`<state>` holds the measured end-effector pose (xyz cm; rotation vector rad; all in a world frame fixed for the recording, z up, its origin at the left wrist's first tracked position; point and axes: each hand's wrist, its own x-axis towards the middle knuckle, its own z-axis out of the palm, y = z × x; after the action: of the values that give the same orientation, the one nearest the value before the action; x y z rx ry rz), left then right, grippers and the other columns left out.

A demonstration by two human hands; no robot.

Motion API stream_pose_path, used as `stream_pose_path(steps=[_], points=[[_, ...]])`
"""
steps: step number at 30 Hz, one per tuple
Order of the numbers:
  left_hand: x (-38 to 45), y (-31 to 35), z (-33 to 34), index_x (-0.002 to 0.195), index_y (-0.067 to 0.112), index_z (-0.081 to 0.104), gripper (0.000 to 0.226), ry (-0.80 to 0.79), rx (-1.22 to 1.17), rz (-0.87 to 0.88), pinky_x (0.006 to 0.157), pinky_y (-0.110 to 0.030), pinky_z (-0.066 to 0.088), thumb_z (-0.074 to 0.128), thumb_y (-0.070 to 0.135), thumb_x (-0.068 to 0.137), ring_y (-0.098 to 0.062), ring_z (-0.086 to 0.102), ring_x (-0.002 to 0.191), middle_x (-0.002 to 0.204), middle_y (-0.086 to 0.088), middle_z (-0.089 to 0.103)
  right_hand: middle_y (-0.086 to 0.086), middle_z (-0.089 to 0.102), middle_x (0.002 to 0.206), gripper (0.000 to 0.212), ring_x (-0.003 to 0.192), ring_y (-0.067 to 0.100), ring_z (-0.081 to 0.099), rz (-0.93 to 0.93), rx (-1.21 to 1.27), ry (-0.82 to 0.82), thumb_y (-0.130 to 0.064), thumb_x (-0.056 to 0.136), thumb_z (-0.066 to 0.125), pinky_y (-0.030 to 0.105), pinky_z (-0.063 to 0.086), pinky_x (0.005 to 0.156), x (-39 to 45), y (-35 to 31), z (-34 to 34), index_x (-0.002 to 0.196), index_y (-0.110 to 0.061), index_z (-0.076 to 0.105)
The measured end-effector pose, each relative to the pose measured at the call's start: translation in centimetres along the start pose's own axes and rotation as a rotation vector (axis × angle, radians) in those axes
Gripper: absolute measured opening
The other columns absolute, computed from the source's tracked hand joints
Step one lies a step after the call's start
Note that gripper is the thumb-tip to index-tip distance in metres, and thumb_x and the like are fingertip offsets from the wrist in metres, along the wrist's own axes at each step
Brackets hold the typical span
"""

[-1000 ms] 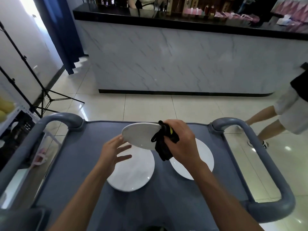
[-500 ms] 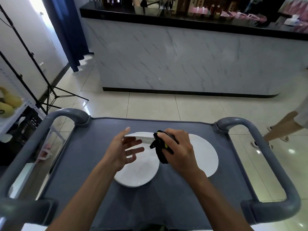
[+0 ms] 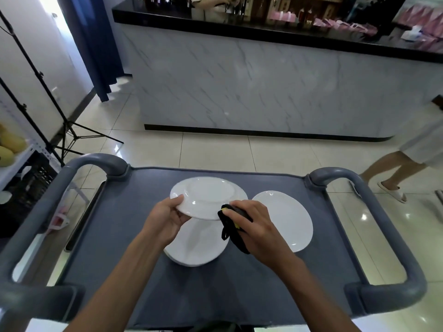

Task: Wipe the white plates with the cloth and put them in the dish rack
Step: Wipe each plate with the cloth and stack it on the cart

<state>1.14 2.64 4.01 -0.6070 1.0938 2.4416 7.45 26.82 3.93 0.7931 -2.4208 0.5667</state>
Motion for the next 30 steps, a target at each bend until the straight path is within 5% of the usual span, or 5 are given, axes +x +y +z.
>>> stream_pose_path(steps=[7,14,22,26,30], points=[[-0.1,-0.4,-0.6,0.119,0.009,0.065,0.023,0.040,0.177,0.195,0.064,-0.038,0.060,0.054,0.006,0.099,-0.024,0.069,0.087,0.103,-0.007,0.074,0.005,0.050,0.140,0.059,0.126,0.026,0.049,0.229,0.184,-0.038,0.001,0.087,0.067,0.042,0.042,0.105,1.2,-1.1,-0.6,0.142,-0.015,0.053],[-0.8,-1.5,0.1,0.118,0.011,0.067,0.024,0.005,0.324,0.274,0.071,-0.048,0.060,0.055,0.004,0.098,-0.031,0.068,0.090,0.108,-0.016,0.072,-0.021,0.045,0.141,0.064,0.131,0.003,0.041,0.459,0.418,-0.167,-0.014,0.089,0.069,0.024,0.035,0.110,4.5,-2.2,0.7,0.141,-0.036,0.040],[-1.2,-1.7,0.8,0.116,0.010,0.067,0.022,0.015,0.329,0.331,0.066,-0.041,0.060,0.054,0.005,0.100,-0.025,0.068,0.086,0.104,-0.012,0.073,-0.001,0.051,0.142,0.048,0.132,0.014,0.046,0.454,0.304,-0.049,-0.011,0.089,0.069,0.033,0.037,0.112,5.3,-2.6,2.2,0.135,-0.019,0.060],[-1.2,-2.0,1.1,0.113,0.012,0.068,0.020,0.022,0.298,0.344,0.065,-0.040,0.061,0.054,0.005,0.100,-0.022,0.070,0.085,0.100,-0.007,0.075,-0.002,0.038,0.153,0.055,0.139,0.018,0.035,0.527,0.149,-0.023,-0.022,0.096,0.062,0.036,0.029,0.116,4.3,-3.3,3.2,0.147,-0.030,0.045],[-0.9,-2.0,1.4,0.110,0.013,0.068,0.019,0.021,0.308,0.350,0.065,-0.039,0.061,0.055,0.005,0.099,-0.022,0.070,0.086,0.099,-0.007,0.076,-0.010,0.040,0.149,0.056,0.139,0.008,0.034,0.669,0.354,0.064,-0.020,0.095,0.062,0.035,0.032,0.116,2.9,-4.0,3.7,0.145,-0.027,0.038]])
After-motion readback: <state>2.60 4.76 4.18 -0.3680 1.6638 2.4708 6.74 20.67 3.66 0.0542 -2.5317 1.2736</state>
